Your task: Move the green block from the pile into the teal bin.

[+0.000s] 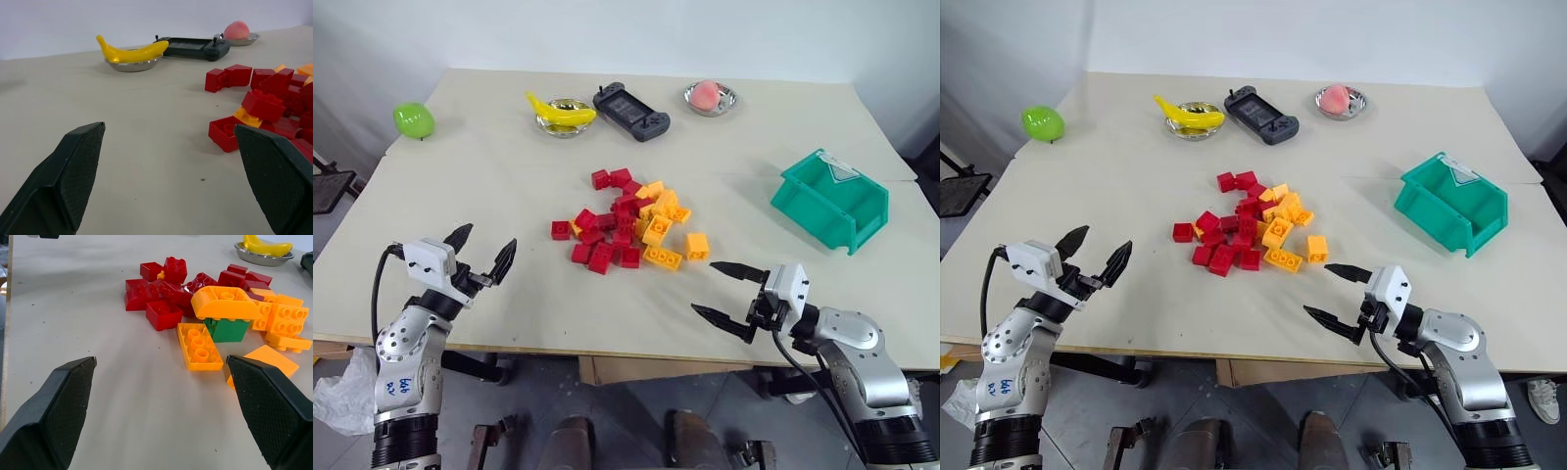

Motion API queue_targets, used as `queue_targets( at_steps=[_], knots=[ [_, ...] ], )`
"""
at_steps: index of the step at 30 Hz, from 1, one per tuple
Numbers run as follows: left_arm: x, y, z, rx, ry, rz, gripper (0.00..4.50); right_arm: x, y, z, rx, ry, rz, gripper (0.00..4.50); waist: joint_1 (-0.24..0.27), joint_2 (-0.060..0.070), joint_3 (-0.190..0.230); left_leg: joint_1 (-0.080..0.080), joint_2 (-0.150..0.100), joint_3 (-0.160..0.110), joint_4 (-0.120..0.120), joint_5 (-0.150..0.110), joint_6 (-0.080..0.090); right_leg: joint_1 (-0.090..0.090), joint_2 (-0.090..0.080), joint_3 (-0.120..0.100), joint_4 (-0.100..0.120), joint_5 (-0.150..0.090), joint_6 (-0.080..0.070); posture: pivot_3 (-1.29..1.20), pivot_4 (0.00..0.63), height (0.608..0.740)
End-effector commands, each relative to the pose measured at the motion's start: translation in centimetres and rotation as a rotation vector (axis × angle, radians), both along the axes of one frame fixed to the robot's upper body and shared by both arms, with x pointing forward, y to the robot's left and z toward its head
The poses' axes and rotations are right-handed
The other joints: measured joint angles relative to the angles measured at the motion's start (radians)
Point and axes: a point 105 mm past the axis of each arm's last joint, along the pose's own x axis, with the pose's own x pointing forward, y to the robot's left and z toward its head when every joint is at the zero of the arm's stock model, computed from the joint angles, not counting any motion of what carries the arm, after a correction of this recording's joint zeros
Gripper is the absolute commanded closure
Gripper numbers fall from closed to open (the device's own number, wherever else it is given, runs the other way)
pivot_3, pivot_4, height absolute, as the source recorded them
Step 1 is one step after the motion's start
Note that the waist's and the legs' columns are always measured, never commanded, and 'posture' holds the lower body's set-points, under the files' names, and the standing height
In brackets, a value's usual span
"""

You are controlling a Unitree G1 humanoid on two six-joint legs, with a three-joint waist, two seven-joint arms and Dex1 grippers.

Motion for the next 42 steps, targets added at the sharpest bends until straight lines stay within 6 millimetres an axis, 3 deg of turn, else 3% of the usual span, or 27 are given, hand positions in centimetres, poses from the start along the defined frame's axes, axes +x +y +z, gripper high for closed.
queue_targets(
  at_steps=[1, 4, 8, 11, 15, 22, 25, 30, 34, 38, 40, 42],
  knots=[
    [0.0, -0.1, 1.9, 0.021, -0.068, 0.0, 0.0, -0.1, -0.4, 1.5, -0.018, -0.07, 0.0, 0.03, 0.0, 0.0, 0.0, 0.0, 0.0, 0.0, 0.0, 0.0, 0.0, 0.0, 0.0, 0.0, 0.0, 0.0, 0.0, 0.0, 0.15, 0.74],
    [-0.5, -0.6, 1.7, 0.03, -0.035, -0.08, 0.0, 0.6, 0.2, 3.0, 0.092, -0.034, -0.031, 0.03, -0.004, 0.0, 0.0, 0.0, 0.0, 0.0, 0.0, 0.0, 0.0, 0.0, 0.0, 0.0, 0.0, 0.0, 0.0, 0.0, 0.15, 0.74],
    [-2.1, -2.1, 1.0, 0.168, 0.043, -0.308, 0.0, -0.6, 3.5, 4.0, 0.042, -0.015, 0.143, 0.03, -0.014, 0.001, 0.0, 0.0, 0.001, 0.0, -0.001, 0.0, 0.0, -0.001, 0.001, 0.0, 0.001, 0.0, -0.001, 0.0, 0.15, 0.74],
    [-4.0, -3.2, 0.0, 0.27, 0.129, -0.501, 0.0, -1.2, 4.8, 3.3, -0.02, -0.014, 0.221, 0.62, -0.012, 0.0, 0.0, 0.0, 0.001, -0.001, -0.001, 0.0, 0.0, -0.001, 0.001, 0.0, 0.0, -0.001, -0.001, 0.0, 0.15, 0.74],
    [-5.4, -3.7, -0.9, 0.345, 0.185, -0.614, 0.0, -0.4, 6.4, 1.6, -0.067, -0.011, 0.221, 1.97, -0.011, 0.001, 0.0, 0.0, 0.001, 0.0, -0.001, -0.001, 0.001, -0.001, 0.001, 0.0, 0.0, -0.001, -0.001, 0.0, 0.15, 0.74],
    [-4.9, -4.9, -1.3, 0.353, 0.134, -0.607, 0.0, 2.8, 10.8, -0.6, -0.096, -0.027, 0.136, 4.45, -0.021, 0.001, 0.0, 0.0, 0.001, 0.0, 0.0, -0.002, 0.001, -0.001, 0.001, 0.0, 0.001, -0.001, -0.002, 0.0, 0.15, 0.74],
    [-4.6, -5.1, -1.1, 0.345, 0.111, -0.589, 0.0, 4.5, 11.3, -0.8, -0.094, -0.042, 0.05, 4.45, -0.026, 0.001, 0.0, 0.0, 0.001, 0.0, 0.0, -0.001, 0.0, -0.002, 0.001, 0.0, 0.002, -0.001, -0.002, 0.0, 0.15, 0.74],
    [-4.2, -4.9, -1.1, 0.34, 0.102, -0.553, 0.0, 8.7, 9.8, 2.2, -0.019, -0.098, -0.109, 4.45, -0.027, 0.001, 0.001, 0.0, 0.001, 0.0, 0.0, -0.001, 0.0, -0.002, 0.001, 0.0, 0.003, -0.001, -0.002, 0.0, 0.15, 0.74],
    [-3.7, -4.9, -1.1, 0.314, 0.092, -0.521, 0.0, 12.1, 7.4, 3.3, -0.056, -0.126, -0.246, 4.45, -0.029, 0.001, 0.001, 0.0, 0.001, 0.0, 0.0, -0.001, 0.0, -0.003, 0.001, 0.0, 0.003, -0.001, -0.002, 0.0, 0.15, 0.74],
    [-3.1, -5.2, -0.8, 0.276, 0.064, -0.486, 0.0, 16.0, 3.4, 3.6, -0.096, -0.114, -0.472, 4.45, -0.031, 0.001, 0.001, 0.0, 0.001, 0.001, 0.0, -0.001, 0.0, -0.003, 0.0, 0.0, 0.003, -0.001, -0.002, 0.0, 0.15, 0.74],
    [-3.0, -5.3, -0.8, 0.265, 0.062, -0.477, 0.0, 16.7, 3.5, 3.9, -0.094, -0.12, -0.487, 4.45, -0.032, 0.001, 0.001, 0.0, 0.001, 0.001, 0.0, -0.001, 0.0, -0.003, 0.0, 0.0, 0.003, -0.001, -0.002, 0.0, 0.15, 0.74],
    [-2.9, -5.2, -0.8, 0.248, 0.061, -0.467, 0.0, 16.8, 5.2, 4.4, -0.081, -0.132, -0.436, 4.45, -0.037, 0.001, 0.001, 0.0, 0.001, 0.001, -0.001, -0.001, 0.0, -0.003, 0.0, 0.0, 0.003, -0.001, -0.002, 0.0, 0.15, 0.74]
  ],
)
